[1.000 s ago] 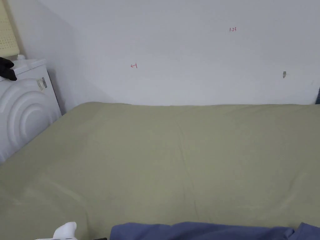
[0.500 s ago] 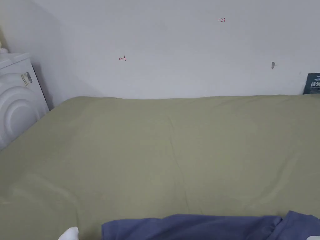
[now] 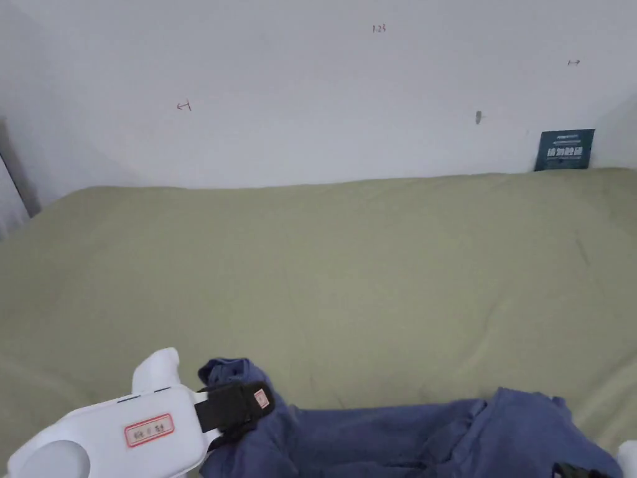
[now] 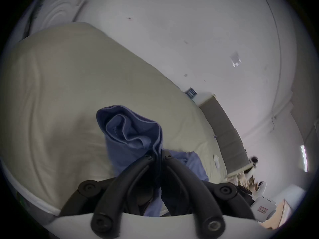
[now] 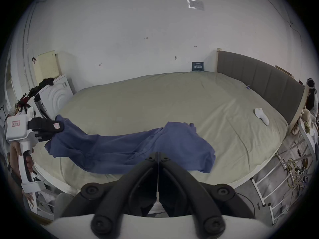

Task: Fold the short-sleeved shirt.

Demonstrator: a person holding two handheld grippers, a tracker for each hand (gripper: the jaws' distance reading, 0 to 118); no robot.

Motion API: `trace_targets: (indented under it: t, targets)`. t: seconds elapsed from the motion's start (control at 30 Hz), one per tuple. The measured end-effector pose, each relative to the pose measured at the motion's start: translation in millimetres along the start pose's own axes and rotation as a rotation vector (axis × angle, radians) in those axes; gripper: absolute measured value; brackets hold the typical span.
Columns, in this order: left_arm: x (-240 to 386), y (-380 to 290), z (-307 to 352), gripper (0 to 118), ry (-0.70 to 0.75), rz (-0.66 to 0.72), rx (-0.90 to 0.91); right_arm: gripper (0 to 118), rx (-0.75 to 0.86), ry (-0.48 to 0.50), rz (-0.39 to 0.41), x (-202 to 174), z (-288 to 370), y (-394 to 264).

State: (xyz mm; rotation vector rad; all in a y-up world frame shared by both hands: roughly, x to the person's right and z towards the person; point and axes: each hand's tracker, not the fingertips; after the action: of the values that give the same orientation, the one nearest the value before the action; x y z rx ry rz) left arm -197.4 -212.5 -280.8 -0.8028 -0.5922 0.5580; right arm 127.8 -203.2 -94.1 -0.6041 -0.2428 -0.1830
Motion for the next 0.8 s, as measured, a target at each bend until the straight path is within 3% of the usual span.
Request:
trace_targets:
  t: [0.13, 0.27, 0.33, 0.37, 0.4, 0.43, 0.5, 0.57, 0.6, 0.63, 0.67, 0.8]
  targets:
    - [46.9, -14.8, -54.8, 4, -0.038, -0.093, -0.116, 4, 0.012, -0.022, -0.017, 12.4, 7.0, 1.1]
    - [64.8, -35.9, -115.3, 5, 0.025, -0.152, -0.193, 4, 0.021, -0.037, -0.034, 23.0, 12.8, 0.2]
    - [60.8, -43.4, -139.8, 17, 0.028, -0.132, -0.209, 4, 0.022, -0.039, -0.040, 26.7, 13.8, -1.4]
    - [56.7, -46.5, -151.5, 37, 0.024, -0.112, -0.228, 4, 0.019, -0.036, -0.042, 28.1, 13.5, -2.4]
    - [53.9, -49.5, -160.3, 69, 0.025, -0.085, -0.248, 4, 0.015, -0.034, -0.047, 29.0, 12.9, -3.4]
    - [51.5, -52.4, -168.3, 75, 0.019, -0.064, -0.277, 4, 0.009, -0.036, -0.052, 29.8, 11.9, -4.5]
    - [51.5, -56.3, -176.6, 75, 0.009, -0.050, -0.294, 4, 0.002, -0.039, -0.058, 31.4, 10.0, -6.6]
    - [49.9, -57.5, -173.8, 74, -0.010, -0.058, -0.295, 5, -0.007, -0.046, -0.062, 32.6, 8.8, -7.3]
    - [49.5, -56.9, -165.3, 64, -0.017, -0.070, -0.241, 5, -0.007, -0.048, -0.065, 33.2, 9.0, -7.2]
    - [47.2, -56.4, -154.4, 38, -0.064, -0.081, -0.180, 5, -0.005, -0.048, -0.068, 34.0, 9.6, -7.0]
    - [42.8, -53.5, -146.7, 0, -0.093, -0.070, -0.148, 5, 0.001, -0.050, -0.071, 34.5, 10.1, -6.7]
    - [25.5, -61.6, -139.0, 0, 0.021, -0.129, -0.092, 5, 0.019, -0.044, -0.066, 32.6, 12.5, -3.1]
